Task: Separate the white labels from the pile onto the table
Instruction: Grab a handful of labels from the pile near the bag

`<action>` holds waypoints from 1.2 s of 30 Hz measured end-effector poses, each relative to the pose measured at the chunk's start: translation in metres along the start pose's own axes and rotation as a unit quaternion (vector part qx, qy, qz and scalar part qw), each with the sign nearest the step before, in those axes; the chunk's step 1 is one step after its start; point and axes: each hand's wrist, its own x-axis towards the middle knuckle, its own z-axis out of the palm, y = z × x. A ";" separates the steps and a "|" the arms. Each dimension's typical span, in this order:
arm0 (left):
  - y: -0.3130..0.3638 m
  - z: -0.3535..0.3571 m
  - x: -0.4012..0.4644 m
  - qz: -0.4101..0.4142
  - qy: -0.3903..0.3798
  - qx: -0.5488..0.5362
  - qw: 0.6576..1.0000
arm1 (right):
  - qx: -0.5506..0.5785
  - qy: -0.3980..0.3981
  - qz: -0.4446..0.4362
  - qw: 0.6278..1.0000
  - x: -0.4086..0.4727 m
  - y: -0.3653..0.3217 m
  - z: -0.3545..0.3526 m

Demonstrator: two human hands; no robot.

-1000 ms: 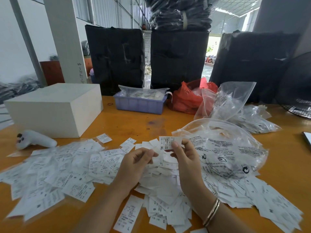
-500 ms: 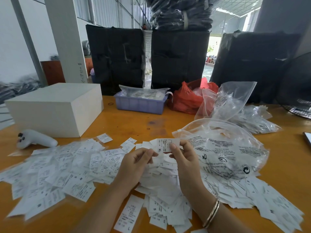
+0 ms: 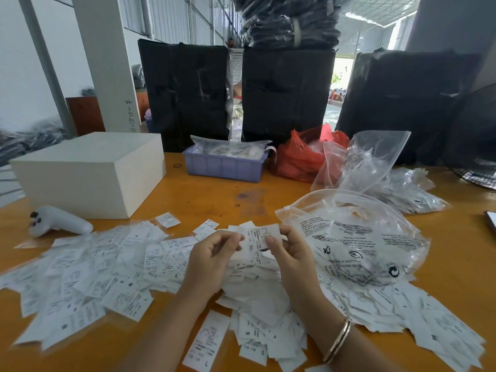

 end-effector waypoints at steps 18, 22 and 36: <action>-0.003 0.002 0.003 -0.012 0.012 -0.041 0.999 | 0.033 0.052 0.007 0.998 0.001 0.000 0.003; -0.006 0.000 0.004 -0.017 0.036 -0.051 0.998 | 0.031 0.050 0.012 0.998 0.000 -0.001 0.004; -0.004 0.001 0.004 -0.023 0.043 -0.049 0.998 | -0.030 0.053 -0.005 0.998 -0.001 0.002 0.003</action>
